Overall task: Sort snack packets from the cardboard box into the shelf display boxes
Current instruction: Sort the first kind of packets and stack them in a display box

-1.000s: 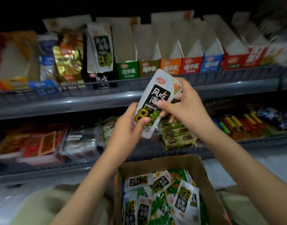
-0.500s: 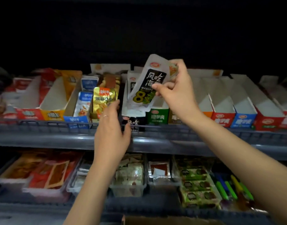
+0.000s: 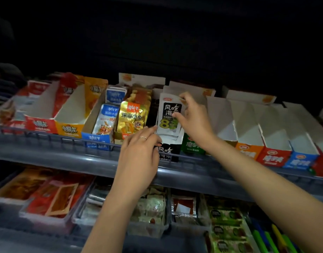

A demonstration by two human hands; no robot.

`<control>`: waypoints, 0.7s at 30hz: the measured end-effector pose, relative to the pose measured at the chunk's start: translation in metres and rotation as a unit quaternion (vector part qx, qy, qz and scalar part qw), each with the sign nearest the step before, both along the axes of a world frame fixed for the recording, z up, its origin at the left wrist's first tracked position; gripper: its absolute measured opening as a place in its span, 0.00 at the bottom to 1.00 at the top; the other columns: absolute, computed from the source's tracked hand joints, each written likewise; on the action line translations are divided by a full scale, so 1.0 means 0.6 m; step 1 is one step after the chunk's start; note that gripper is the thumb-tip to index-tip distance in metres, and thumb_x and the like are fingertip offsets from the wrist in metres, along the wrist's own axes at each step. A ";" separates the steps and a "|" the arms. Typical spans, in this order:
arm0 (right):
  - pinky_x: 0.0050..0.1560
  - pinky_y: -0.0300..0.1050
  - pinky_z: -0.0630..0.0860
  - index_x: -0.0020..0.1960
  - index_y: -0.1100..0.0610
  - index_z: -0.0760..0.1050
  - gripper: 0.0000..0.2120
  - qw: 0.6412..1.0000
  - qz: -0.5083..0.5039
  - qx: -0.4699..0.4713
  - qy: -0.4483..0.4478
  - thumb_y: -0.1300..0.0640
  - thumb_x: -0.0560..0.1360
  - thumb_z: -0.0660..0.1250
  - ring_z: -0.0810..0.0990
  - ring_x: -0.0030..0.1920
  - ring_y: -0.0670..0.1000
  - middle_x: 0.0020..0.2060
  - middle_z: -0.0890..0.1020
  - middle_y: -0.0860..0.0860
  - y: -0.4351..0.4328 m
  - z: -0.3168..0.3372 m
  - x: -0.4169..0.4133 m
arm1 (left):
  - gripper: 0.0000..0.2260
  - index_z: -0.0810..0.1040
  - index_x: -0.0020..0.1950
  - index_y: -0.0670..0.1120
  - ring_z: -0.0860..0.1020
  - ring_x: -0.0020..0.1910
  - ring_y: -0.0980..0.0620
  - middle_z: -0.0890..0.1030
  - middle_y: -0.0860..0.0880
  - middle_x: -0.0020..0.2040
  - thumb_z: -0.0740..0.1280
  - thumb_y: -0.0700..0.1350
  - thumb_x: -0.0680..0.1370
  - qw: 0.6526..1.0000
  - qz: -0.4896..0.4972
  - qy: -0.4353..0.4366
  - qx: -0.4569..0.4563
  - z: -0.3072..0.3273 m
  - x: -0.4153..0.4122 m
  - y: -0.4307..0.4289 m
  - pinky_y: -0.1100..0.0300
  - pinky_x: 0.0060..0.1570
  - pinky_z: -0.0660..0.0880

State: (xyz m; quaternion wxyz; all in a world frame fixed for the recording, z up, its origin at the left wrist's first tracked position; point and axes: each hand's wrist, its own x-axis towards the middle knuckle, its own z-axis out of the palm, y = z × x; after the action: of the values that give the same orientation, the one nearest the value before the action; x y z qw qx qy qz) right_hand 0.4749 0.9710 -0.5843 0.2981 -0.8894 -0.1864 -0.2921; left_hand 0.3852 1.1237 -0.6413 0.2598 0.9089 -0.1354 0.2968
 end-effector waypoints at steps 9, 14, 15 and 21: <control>0.36 0.50 0.77 0.69 0.53 0.62 0.29 0.970 -0.126 -0.190 -0.085 0.62 0.72 0.70 0.79 0.42 0.54 0.60 0.72 0.54 0.017 0.010 0.011 | 0.06 0.78 0.47 0.46 0.74 0.62 0.49 0.76 0.50 0.66 0.66 0.36 0.75 0.999 0.004 0.004 -0.036 -0.001 0.001 -0.006 0.55 0.59 0.62; 0.37 0.48 0.76 0.68 0.54 0.64 0.27 0.953 -0.165 -0.238 -0.088 0.63 0.72 0.68 0.79 0.46 0.56 0.58 0.74 0.55 0.018 0.023 0.018 | 0.07 0.78 0.49 0.46 0.74 0.61 0.49 0.74 0.50 0.67 0.66 0.35 0.74 0.999 -0.001 0.014 -0.034 -0.001 -0.002 -0.005 0.56 0.59 0.62; 0.37 0.47 0.74 0.68 0.54 0.64 0.27 0.950 -0.176 -0.244 -0.087 0.63 0.72 0.68 0.79 0.47 0.56 0.58 0.74 0.54 0.020 0.027 0.021 | 0.08 0.78 0.49 0.46 0.74 0.62 0.49 0.74 0.51 0.68 0.66 0.35 0.75 0.999 -0.003 0.019 -0.035 -0.001 -0.002 -0.004 0.56 0.60 0.62; 0.34 0.45 0.66 0.68 0.57 0.64 0.25 0.940 -0.199 -0.267 -0.071 0.65 0.73 0.66 0.79 0.50 0.57 0.60 0.73 0.55 0.036 0.039 0.031 | 0.09 0.77 0.50 0.47 0.74 0.63 0.49 0.72 0.51 0.70 0.66 0.34 0.74 0.999 -0.014 0.027 -0.034 0.000 -0.003 -0.001 0.56 0.60 0.63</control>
State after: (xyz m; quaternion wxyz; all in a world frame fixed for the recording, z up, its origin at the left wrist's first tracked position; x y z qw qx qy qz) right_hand 0.4936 0.9928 -0.5611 -0.0283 -0.9323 -0.0971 -0.3474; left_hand 0.3834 1.1230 -0.6413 0.2982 0.9052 -0.1309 0.2731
